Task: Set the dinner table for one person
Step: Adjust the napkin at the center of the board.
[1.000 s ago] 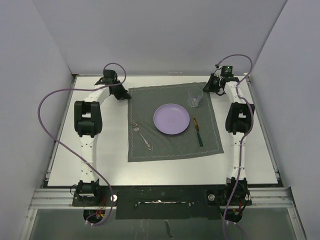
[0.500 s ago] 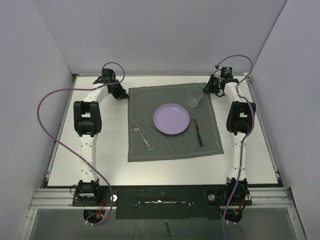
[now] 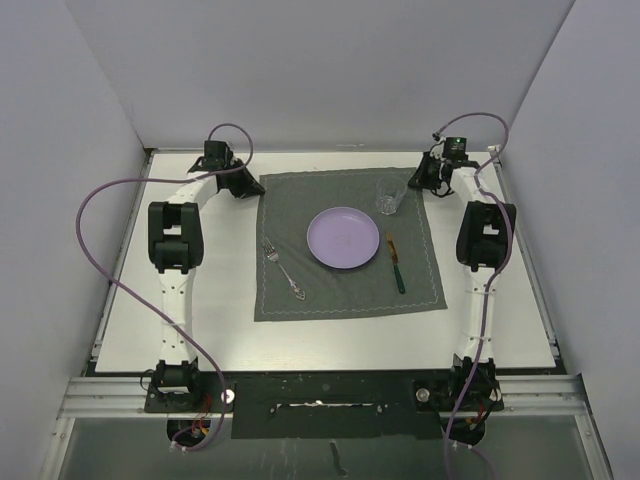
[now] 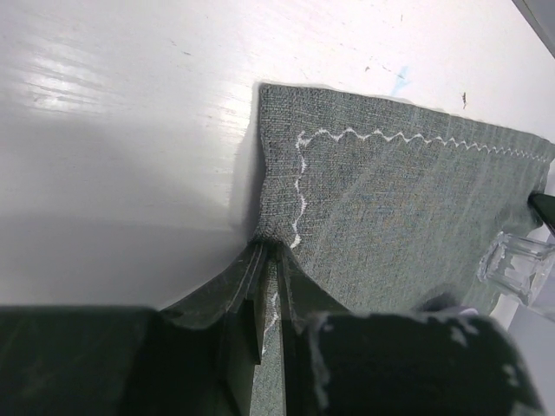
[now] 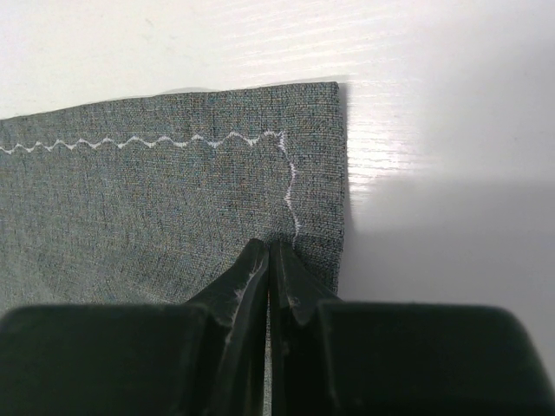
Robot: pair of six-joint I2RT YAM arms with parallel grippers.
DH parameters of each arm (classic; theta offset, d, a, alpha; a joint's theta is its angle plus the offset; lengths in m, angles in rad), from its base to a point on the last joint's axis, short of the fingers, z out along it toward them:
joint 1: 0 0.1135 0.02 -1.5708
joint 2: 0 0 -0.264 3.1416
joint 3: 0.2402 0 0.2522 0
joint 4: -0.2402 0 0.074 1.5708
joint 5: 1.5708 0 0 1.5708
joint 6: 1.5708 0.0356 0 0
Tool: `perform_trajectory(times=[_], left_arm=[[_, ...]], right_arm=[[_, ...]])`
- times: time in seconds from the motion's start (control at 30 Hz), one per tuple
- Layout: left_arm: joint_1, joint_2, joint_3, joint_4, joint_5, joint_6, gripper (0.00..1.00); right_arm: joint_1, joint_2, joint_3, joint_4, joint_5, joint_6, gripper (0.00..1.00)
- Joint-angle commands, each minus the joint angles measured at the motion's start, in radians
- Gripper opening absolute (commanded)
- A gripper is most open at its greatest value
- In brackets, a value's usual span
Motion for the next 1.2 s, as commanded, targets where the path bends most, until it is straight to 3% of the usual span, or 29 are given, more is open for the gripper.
perform_trajectory(times=[0.0, 0.53, 0.57, 0.7, 0.73, 0.9, 1.17], left_arm=[[-0.009, -0.034, 0.0, 0.013, 0.007, 0.037, 0.1], [-0.002, -0.08, 0.005, -0.109, -0.141, 0.073, 0.11], [0.0, -0.085, 0.0, -0.107, -0.147, 0.073, 0.11], [0.007, -0.113, -0.026, -0.088, -0.17, 0.075, 0.12], [0.009, -0.121, -0.031, -0.083, -0.175, 0.077, 0.12], [0.018, -0.169, -0.084, -0.03, -0.171, 0.073, 0.15], [0.022, -0.215, -0.126, 0.017, -0.149, 0.067, 0.17]], right_arm=[[-0.016, -0.027, -0.049, -0.06, 0.064, -0.02, 0.0], [-0.018, 0.003, 0.012, -0.071, 0.035, -0.015, 0.0], [-0.017, 0.001, 0.006, -0.058, 0.014, -0.015, 0.04], [-0.018, -0.031, -0.045, 0.035, -0.056, -0.011, 0.45], [-0.018, -0.04, -0.055, 0.053, -0.074, -0.01, 0.5], [-0.018, -0.085, -0.102, 0.135, -0.14, 0.011, 0.58], [-0.018, -0.168, -0.163, 0.198, -0.149, 0.018, 0.59]])
